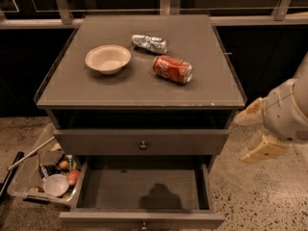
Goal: Close middle drawer
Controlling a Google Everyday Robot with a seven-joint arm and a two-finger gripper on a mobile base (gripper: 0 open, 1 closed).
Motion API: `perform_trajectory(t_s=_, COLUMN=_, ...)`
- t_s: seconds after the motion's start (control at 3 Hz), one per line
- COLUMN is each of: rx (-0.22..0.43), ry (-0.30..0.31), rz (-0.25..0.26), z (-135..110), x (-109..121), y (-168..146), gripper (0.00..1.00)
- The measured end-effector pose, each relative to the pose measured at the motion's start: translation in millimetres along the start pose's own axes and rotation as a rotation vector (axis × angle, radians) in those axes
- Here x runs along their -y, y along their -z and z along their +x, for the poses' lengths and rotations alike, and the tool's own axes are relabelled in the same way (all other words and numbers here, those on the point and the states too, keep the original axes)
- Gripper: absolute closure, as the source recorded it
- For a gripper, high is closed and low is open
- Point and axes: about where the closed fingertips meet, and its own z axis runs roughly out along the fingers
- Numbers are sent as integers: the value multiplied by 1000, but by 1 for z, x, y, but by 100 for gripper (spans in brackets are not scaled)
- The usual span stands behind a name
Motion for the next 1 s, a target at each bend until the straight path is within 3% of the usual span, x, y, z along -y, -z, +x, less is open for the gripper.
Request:
perform_trajectory(t_s=0.33, rx=32, ry=8, rz=-57, z=8, x=-24, y=-22, gripper=66)
perform_trajectory(t_s=0.67, rx=32, ry=11, rz=-61, z=9, x=-26, y=-23, gripper=89)
perform_trajectory(t_s=1.0, rx=60, ry=6, rz=-89, z=6, x=-46, y=-42, gripper=100)
